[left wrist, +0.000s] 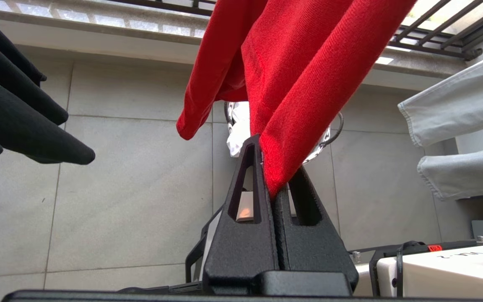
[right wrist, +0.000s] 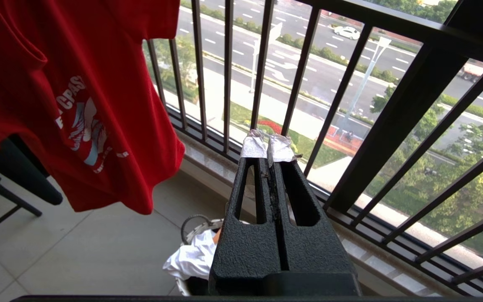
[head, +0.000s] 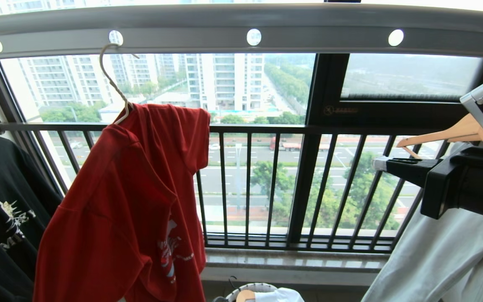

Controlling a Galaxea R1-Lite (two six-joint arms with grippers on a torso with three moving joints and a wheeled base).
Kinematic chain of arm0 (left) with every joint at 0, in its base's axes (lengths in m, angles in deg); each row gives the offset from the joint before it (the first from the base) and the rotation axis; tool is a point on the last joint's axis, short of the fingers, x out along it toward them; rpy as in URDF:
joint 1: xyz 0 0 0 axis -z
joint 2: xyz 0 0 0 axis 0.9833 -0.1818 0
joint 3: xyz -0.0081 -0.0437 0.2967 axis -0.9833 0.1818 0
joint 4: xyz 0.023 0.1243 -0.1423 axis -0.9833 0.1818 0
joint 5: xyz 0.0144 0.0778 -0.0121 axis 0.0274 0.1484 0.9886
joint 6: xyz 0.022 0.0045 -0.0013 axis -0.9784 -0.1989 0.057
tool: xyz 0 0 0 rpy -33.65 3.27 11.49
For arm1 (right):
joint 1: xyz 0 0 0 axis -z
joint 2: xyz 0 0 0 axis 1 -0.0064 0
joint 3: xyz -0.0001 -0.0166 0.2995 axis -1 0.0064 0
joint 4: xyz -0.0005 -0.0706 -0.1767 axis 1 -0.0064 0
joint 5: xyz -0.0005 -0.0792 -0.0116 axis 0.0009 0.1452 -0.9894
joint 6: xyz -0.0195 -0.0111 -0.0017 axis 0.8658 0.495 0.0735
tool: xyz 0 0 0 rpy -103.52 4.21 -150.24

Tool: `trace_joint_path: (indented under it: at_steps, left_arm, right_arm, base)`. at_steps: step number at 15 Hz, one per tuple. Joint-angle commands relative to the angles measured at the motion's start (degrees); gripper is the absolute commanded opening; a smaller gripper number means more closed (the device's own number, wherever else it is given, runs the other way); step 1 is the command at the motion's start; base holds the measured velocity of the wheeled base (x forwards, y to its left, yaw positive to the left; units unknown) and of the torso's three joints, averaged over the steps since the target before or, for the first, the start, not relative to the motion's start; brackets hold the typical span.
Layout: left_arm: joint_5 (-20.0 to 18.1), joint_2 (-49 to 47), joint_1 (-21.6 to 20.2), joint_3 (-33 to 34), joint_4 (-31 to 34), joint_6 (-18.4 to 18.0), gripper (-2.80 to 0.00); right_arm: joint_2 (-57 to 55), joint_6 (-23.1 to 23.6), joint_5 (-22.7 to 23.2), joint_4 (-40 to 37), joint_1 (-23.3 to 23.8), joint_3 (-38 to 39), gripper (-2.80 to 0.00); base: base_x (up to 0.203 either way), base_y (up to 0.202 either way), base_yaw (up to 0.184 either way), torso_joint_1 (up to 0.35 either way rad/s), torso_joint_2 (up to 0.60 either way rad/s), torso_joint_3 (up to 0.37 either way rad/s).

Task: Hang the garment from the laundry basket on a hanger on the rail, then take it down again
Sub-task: Take the clothes off the clothes rack

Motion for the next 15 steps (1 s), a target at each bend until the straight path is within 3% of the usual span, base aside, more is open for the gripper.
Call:
trace_joint_path:
  at_steps: [1,5,7,11,15]
  left_arm:
    - [-0.1,-0.2,0.0,0.4,0.0,0.1,-2.80]
    - [1.2,-0.2,0.0,1.4,-0.3,0.2,-2.80]
    - [1.1,-1.0,-0.1,-0.7,-0.7,0.3,-2.80]
    - [1.0,-9.7,0.0,-7.0,-1.4,-0.6,-2.80]
    - [2.8,-20.3,0.0,-8.8,-10.4,-1.9,-2.80]
  right_arm:
    - [0.1,0.0,0.0,0.0,0.0,0.1,-2.80]
    - [0.0,0.1,0.6,-0.4,-2.1,0.5,-2.80]
    - [-0.3,0.1,0.7,-0.3,-4.7,1.4,-2.80]
    - [-1.1,0.0,0.6,-0.2,-4.8,1.4,-2.80]
    - [-1.6,0.0,0.5,-0.2,-4.8,1.4,-2.80]
  base:
    - [0.000,0.000,0.000,0.000,0.00,0.000]
    - [0.000,0.000,0.000,0.000,0.00,0.000]
    - [0.000,0.000,0.000,0.000,0.00,0.000]
    - [0.000,0.000,0.000,0.000,0.00,0.000]
    - [0.000,0.000,0.000,0.000,0.00,0.000]
